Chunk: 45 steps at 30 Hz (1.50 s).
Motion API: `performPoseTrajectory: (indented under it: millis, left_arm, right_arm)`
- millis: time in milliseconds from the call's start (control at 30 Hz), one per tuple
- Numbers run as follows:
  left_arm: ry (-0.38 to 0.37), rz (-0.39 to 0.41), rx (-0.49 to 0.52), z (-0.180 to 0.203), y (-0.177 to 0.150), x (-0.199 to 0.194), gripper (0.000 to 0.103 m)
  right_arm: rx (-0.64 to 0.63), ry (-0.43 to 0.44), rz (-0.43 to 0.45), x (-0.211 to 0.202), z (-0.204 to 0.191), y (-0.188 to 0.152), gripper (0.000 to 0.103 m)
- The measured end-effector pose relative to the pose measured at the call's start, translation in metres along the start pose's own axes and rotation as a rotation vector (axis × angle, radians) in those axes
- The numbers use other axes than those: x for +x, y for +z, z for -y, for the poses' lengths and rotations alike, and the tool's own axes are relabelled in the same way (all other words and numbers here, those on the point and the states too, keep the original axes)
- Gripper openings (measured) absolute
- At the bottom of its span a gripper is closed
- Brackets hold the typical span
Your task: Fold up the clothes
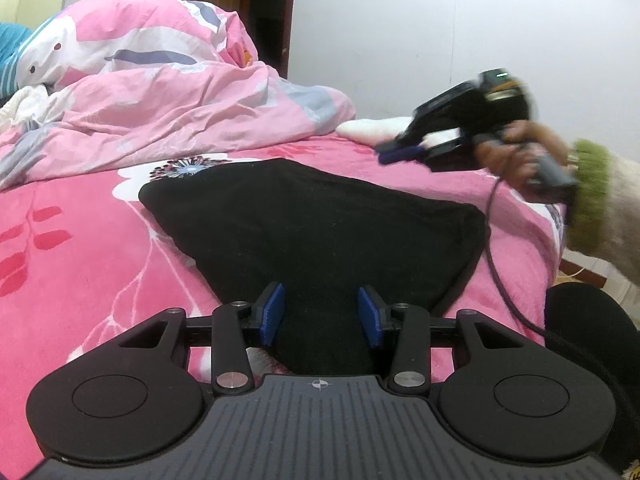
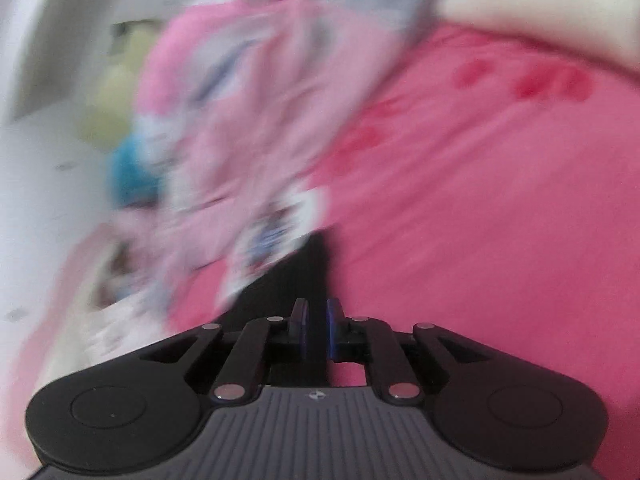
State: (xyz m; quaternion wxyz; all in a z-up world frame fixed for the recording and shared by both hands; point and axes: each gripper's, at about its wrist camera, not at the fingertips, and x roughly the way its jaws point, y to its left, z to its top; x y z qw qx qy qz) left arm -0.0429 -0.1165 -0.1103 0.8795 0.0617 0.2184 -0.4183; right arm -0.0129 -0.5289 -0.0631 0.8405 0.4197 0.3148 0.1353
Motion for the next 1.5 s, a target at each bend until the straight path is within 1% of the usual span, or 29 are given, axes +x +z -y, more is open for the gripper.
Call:
performPoseTrajectory:
  millis: [67, 100, 133, 200, 233, 267, 300, 333, 367, 467, 533, 567, 633, 667, 700, 733, 800, 833, 900, 1067, 1167, 1200, 1233, 1267, 1333, 1367, 1433, 1467, 1500]
  left_arm:
    - [-0.006, -0.002, -0.007, -0.001, 0.000, 0.000, 0.043]
    - [-0.007, -0.002, -0.009, -0.001, 0.000, 0.000, 0.044]
    - [-0.009, -0.003, -0.012, -0.002, 0.000, 0.000, 0.044]
    - [-0.009, -0.004, -0.010, -0.001, 0.000, 0.000, 0.044]
    - [-0.008, -0.003, -0.010, -0.001, 0.000, 0.000, 0.044]
    - [-0.009, -0.004, -0.010, -0.001, 0.000, 0.000, 0.044]
    - [-0.010, -0.003, -0.011, -0.002, 0.000, 0.000, 0.044]
    - [-0.012, -0.003, -0.013, -0.002, 0.000, 0.000, 0.044]
    - [-0.013, -0.003, -0.015, -0.002, 0.000, 0.000, 0.045]
    - [-0.014, -0.003, -0.014, -0.002, 0.000, 0.000, 0.045]
    - [-0.012, -0.003, -0.011, -0.001, 0.000, -0.001, 0.045]
    - [-0.011, -0.003, -0.010, -0.001, -0.001, -0.001, 0.045]
    - [-0.011, -0.003, -0.009, 0.000, -0.001, -0.001, 0.046]
    - [-0.012, -0.002, -0.010, -0.001, -0.001, -0.001, 0.046]
    - [-0.013, -0.002, -0.011, -0.001, -0.001, -0.001, 0.046]
    - [-0.015, -0.001, -0.013, -0.001, -0.001, -0.001, 0.046]
    - [-0.018, 0.001, -0.016, -0.002, -0.001, -0.002, 0.046]
    - [-0.019, 0.002, -0.018, -0.002, -0.001, -0.002, 0.046]
    - [-0.021, 0.003, -0.019, -0.002, -0.001, -0.002, 0.046]
    - [-0.017, 0.006, -0.015, 0.000, -0.002, -0.002, 0.047]
    - [-0.015, 0.008, -0.011, 0.000, -0.002, -0.002, 0.047]
    - [-0.015, 0.009, -0.011, 0.000, -0.003, -0.002, 0.047]
    - [-0.015, 0.010, -0.011, 0.000, -0.003, -0.003, 0.047]
    - [-0.016, 0.012, -0.012, 0.000, -0.003, -0.003, 0.048]
    - [-0.017, 0.015, -0.013, 0.000, -0.003, -0.003, 0.048]
    - [-0.018, 0.016, -0.015, 0.000, -0.004, -0.003, 0.048]
    - [-0.021, 0.019, -0.019, -0.001, -0.004, -0.003, 0.049]
    - [-0.024, 0.020, -0.021, -0.001, -0.004, -0.004, 0.049]
    - [-0.026, 0.020, -0.023, -0.002, -0.004, -0.004, 0.049]
  right_arm:
    - [-0.031, 0.074, -0.075, -0.008, -0.015, -0.025, 0.015]
    - [-0.040, 0.073, -0.109, -0.008, -0.018, -0.037, 0.015]
    - [-0.032, 0.038, -0.104, -0.011, -0.014, -0.044, 0.015]
    - [0.014, -0.067, -0.041, -0.021, 0.002, -0.054, 0.012]
    - [0.061, -0.098, 0.006, -0.030, 0.011, -0.057, 0.010]
    - [0.129, -0.110, 0.066, -0.044, 0.021, -0.058, 0.009]
    - [0.198, -0.123, 0.126, -0.057, 0.031, -0.059, 0.012]
    - [0.210, -0.130, 0.172, -0.070, 0.031, -0.062, 0.012]
    - [0.183, -0.110, 0.182, -0.077, 0.022, -0.067, 0.012]
    - [0.128, 0.002, 0.141, -0.076, -0.006, -0.084, 0.013]
    - [0.092, 0.028, 0.074, -0.059, -0.019, -0.097, 0.014]
    - [0.103, 0.023, 0.078, -0.058, -0.019, -0.101, 0.014]
    - [0.176, -0.019, 0.152, -0.068, -0.007, -0.105, 0.012]
    - [0.212, -0.040, 0.189, -0.074, -0.001, -0.108, 0.004]
    - [0.249, -0.061, 0.226, -0.079, 0.005, -0.110, 0.003]
    - [0.285, -0.082, 0.263, -0.084, 0.011, -0.112, 0.003]
    - [0.358, -0.124, 0.337, -0.094, 0.023, -0.116, 0.009]
    - [0.362, -0.128, 0.356, -0.097, 0.021, -0.119, 0.010]
    - [0.320, -0.098, 0.346, -0.095, 0.004, -0.122, 0.012]
    - [0.213, 0.006, 0.211, -0.056, -0.028, -0.123, 0.017]
    - [0.216, 0.031, 0.125, -0.027, -0.028, -0.120, 0.019]
    - [0.227, 0.018, 0.112, -0.022, -0.025, -0.121, 0.019]
    - [0.244, -0.018, 0.128, -0.022, -0.020, -0.122, 0.019]
    - [0.263, -0.061, 0.159, -0.025, -0.014, -0.121, 0.014]
    - [0.317, -0.128, 0.258, -0.038, -0.006, -0.118, 0.014]
    - [0.313, -0.181, 0.311, -0.048, -0.008, -0.117, 0.017]
    - [0.244, -0.273, 0.383, -0.060, -0.022, -0.114, 0.017]
    - [0.214, -0.273, 0.387, -0.063, -0.028, -0.113, 0.017]
    - [0.198, -0.233, 0.368, -0.063, -0.032, -0.113, 0.017]
